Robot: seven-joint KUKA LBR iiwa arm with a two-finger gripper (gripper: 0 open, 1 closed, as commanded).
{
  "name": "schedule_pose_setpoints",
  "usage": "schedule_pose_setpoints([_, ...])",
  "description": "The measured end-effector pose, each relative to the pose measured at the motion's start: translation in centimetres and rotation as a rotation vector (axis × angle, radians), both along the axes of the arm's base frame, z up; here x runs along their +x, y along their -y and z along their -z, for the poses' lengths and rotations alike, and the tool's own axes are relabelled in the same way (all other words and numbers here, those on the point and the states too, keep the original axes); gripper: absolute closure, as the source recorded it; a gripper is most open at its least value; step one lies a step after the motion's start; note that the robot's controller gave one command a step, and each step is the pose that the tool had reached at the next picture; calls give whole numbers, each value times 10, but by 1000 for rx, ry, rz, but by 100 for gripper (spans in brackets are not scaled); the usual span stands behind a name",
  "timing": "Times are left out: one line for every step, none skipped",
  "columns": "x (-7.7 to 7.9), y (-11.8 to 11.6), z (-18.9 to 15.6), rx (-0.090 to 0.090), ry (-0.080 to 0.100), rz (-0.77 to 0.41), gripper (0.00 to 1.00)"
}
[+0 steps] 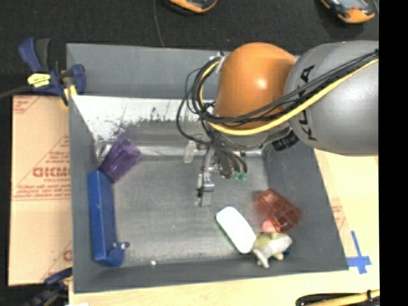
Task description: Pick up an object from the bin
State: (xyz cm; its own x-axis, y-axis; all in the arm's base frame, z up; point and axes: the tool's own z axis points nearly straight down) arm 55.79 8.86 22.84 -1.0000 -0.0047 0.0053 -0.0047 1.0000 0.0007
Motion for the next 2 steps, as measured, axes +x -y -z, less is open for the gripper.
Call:
schedule_pose_setpoints([2, 0, -5, 1, 8, 3, 0])
schedule_pose_setpoints([47, -38, 78, 1, 16, -83, 0])
